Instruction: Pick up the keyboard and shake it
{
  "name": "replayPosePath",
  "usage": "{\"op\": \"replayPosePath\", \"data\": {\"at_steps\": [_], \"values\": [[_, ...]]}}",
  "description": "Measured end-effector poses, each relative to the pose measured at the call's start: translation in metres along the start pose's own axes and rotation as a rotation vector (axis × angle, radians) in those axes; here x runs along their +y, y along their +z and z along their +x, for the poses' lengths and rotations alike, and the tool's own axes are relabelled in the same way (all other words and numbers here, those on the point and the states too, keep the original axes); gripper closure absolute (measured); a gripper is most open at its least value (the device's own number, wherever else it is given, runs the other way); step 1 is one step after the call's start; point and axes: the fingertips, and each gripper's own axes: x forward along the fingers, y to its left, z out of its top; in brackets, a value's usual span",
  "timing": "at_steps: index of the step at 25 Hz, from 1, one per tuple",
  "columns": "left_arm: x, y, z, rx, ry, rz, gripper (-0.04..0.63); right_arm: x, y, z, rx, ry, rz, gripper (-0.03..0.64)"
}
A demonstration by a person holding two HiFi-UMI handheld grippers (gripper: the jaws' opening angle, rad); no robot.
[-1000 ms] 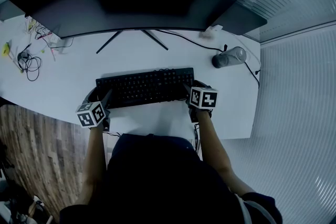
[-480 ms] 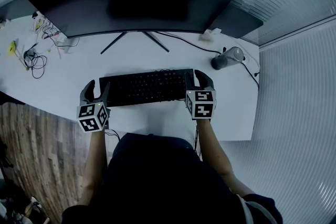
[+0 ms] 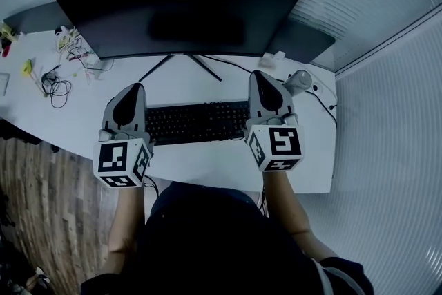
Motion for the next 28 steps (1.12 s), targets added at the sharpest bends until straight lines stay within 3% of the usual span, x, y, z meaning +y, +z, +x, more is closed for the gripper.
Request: {"op": "replayPosePath", "data": {"at_steps": [4,9,28], "values": [[-0.014,0.048,-0.013,-0.099,0.001,0.026,0.572,-0.003,0.044,-0.017,-0.112,-0.013,-0.025,0.589],[-0.026,0.073,-0.022,-0.139,-0.007,0.022,0.572,-0.001,0.068,-0.030,-0.167,0.000,-0.045,0.589],[-0.057,0.065,-0.036,-0.155,0.040,0.048,0.571,-0.012,0.044,-0.045,-0.158,0.055,-0.024,0.591]]}}
